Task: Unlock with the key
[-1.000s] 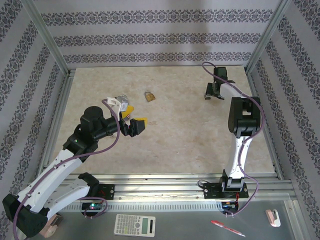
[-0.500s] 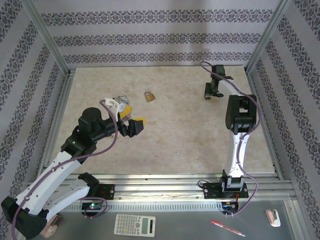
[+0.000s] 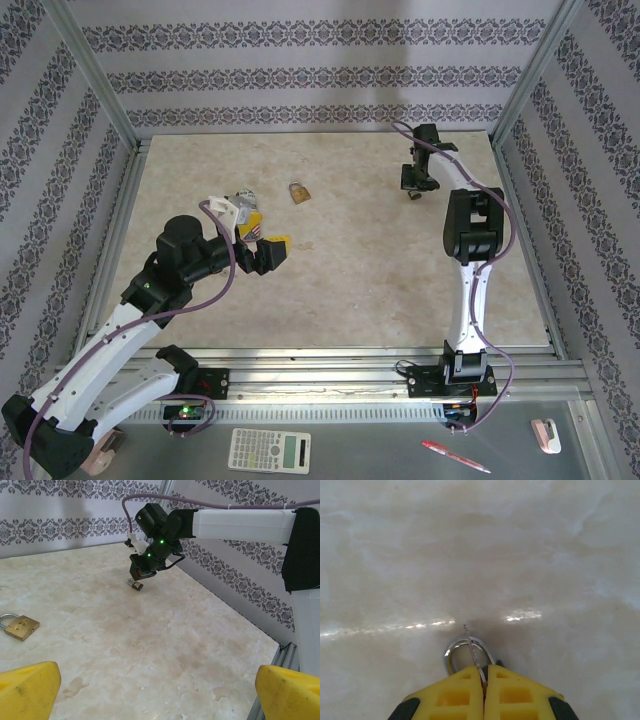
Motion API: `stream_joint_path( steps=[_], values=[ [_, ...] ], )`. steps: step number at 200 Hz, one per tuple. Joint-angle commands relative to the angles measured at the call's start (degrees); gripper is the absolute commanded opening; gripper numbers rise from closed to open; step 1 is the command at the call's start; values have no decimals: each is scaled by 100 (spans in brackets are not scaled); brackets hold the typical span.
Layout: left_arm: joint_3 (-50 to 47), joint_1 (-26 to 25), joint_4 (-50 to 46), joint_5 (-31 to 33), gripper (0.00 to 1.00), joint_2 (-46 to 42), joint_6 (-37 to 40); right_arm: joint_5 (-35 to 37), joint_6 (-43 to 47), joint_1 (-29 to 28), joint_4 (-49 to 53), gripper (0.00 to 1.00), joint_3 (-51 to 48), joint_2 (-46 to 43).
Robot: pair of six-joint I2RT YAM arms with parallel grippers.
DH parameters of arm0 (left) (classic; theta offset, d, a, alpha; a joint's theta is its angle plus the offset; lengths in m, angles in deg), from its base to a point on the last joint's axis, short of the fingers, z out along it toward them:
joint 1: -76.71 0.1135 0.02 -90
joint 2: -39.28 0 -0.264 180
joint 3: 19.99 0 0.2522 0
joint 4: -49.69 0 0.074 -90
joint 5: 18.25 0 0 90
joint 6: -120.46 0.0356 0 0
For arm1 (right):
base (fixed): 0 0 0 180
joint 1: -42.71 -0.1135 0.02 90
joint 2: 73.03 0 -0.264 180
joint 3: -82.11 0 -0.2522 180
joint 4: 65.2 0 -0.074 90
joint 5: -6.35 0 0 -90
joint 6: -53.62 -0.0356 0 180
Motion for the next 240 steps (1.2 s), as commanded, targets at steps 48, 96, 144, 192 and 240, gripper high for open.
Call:
stream_joint_path(
  steps=[48,96,144,192,240],
  values=[
    [-166,-8,-16,-45,100,-183,102,-229,-123,96,385,0,-75,-78],
    [-219,-8,-7,0,100,-352,175,-554,-131,-67,385,0,-338,-262],
    [-311,-8,145,17,100,-348,131,-637,4,-440,332,0,-816,-516],
    [-459,-9,199,160,100,-359,-26,-948,-231,-1100,217,0,-1573,-909],
    [-688,-10,151,547,100,-372,-379,-1123,-1169,-1885,-701,0,-3120,-1881]
  ],
)
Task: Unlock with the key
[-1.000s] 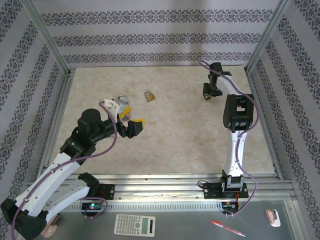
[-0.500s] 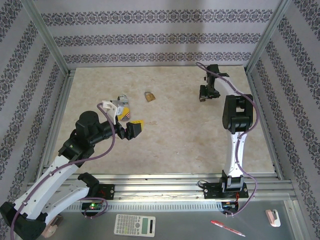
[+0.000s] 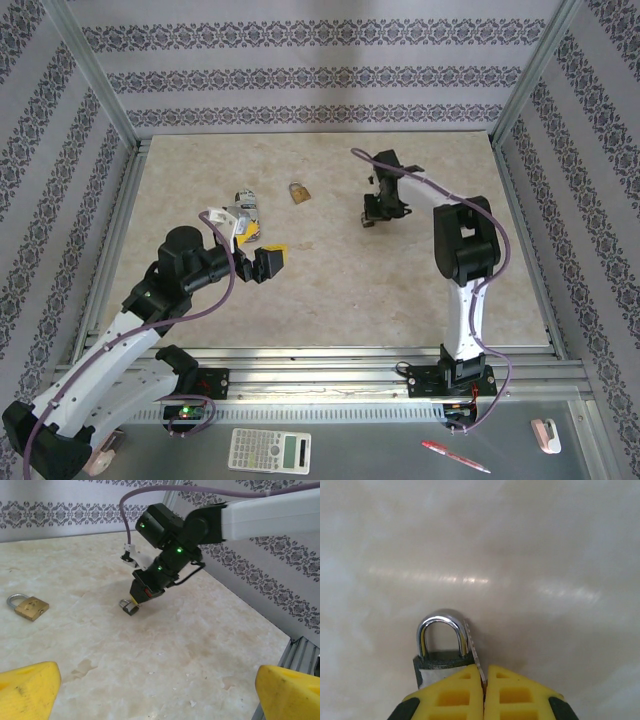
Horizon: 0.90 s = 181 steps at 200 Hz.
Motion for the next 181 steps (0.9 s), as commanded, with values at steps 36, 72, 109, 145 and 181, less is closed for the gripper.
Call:
stream_joint_path(
  steps=[36,72,109,145,181],
  values=[
    [-208,-17,-94,587,100,158,-788,-286,-1032,-1080,-1276,0,-1495,-861],
    [-234,-35,-206,692,100,543,-1195,-541,-1079,-1267,-1490,0,-1493,-1045],
    [254,-177,-966,1004,99,1306,-1689,-297,-1287,-1110,-1408,0,-1917,-2006],
    [1125,-424,-1937,1108,97,2542,-2500,-31,-958,-856,-1052,0,-2555,-3368],
    [1600,-899,-1774,944,97,3438,-3325,60,-952,-815,-1009,0,-3340,-4502]
  ],
)
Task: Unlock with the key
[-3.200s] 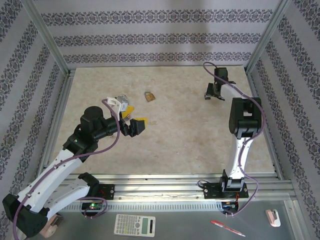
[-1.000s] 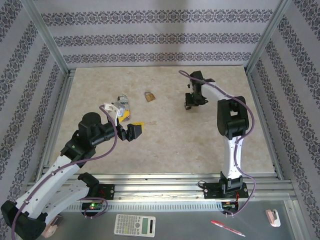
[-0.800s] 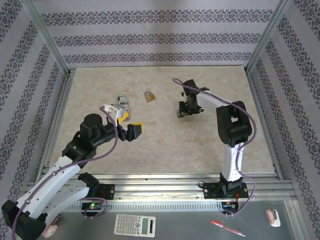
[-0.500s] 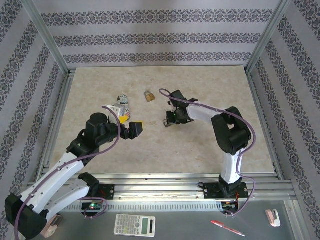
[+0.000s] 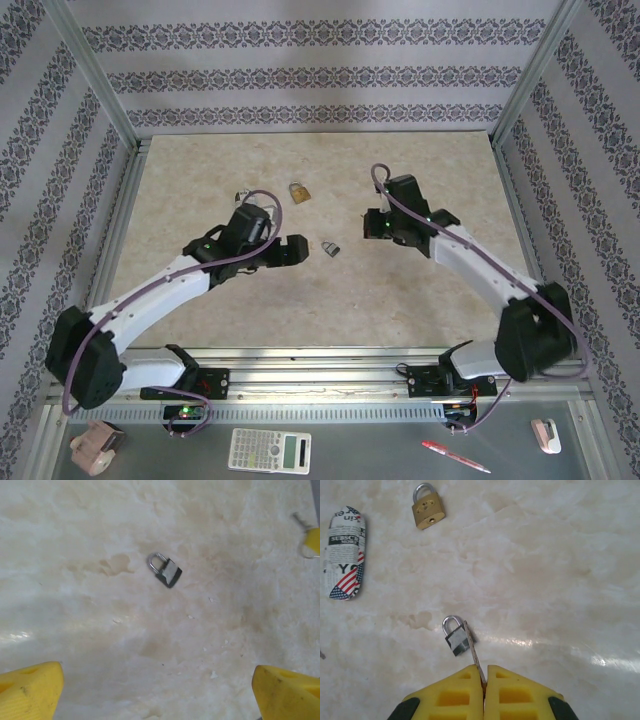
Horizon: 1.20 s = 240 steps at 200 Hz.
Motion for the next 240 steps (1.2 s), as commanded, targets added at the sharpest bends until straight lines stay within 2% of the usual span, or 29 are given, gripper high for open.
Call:
stream_joint_path(
  steps=[1,16,60,135,178,204,240],
  values=[
    [359,-307,-259,-98,97,445,-841,175,83,-11,260,0,-539,-489],
    [710,-393,-270,-349,94,1028,-1044,185,-11,-42,184,0,-825,-920],
    [2163,-442,-1367,-617,93,2503,-931,437,-198,-533,225,0,-1379,-1888],
    [4168,-442,-2667,-532,87,4564,-1031,898,-291,-1164,414,0,-2122,-3381],
    [5124,-437,-3482,-88,86,5246,-1067,737,-340,-1209,373,0,-2574,-3907],
    [5245,-433,-3530,179,86,5426,-1345,573,-345,-1245,285,0,-2714,-4163],
    [5466,-442,-3495,242,85,5706,-1788,537,-171,-1247,314,0,-2785,-4343]
  ],
)
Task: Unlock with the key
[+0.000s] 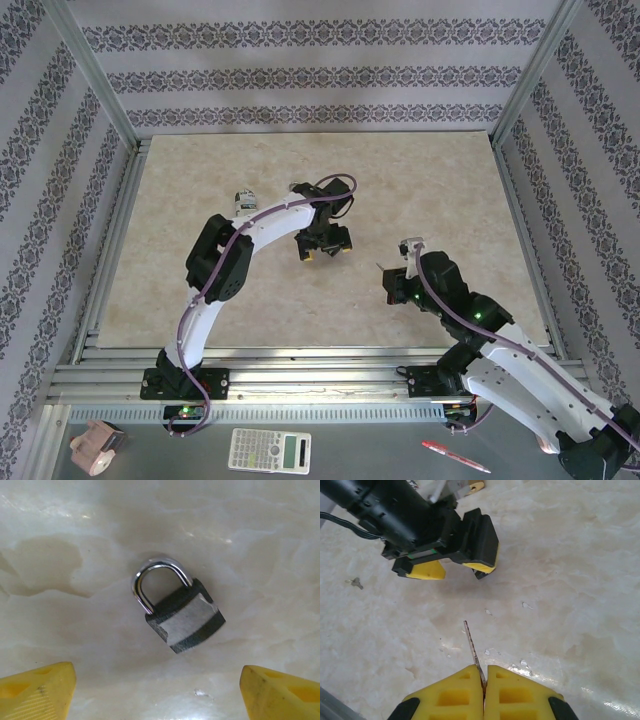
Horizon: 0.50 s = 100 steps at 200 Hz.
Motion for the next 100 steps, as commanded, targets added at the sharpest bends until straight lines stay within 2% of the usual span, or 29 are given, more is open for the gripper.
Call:
stream_joint_path(
  steps=[1,40,100],
  values=[
    [251,-59,-353,254,85,233,-455,-80,58,-51,13,0,-90,-105],
    [630,-59,-396,383,80,493,-640,-267,94,-57,-172,0,-174,-101],
    [1350,-66,-891,620,79,990,-544,-338,139,-63,-224,0,-317,-273]
  ],
)
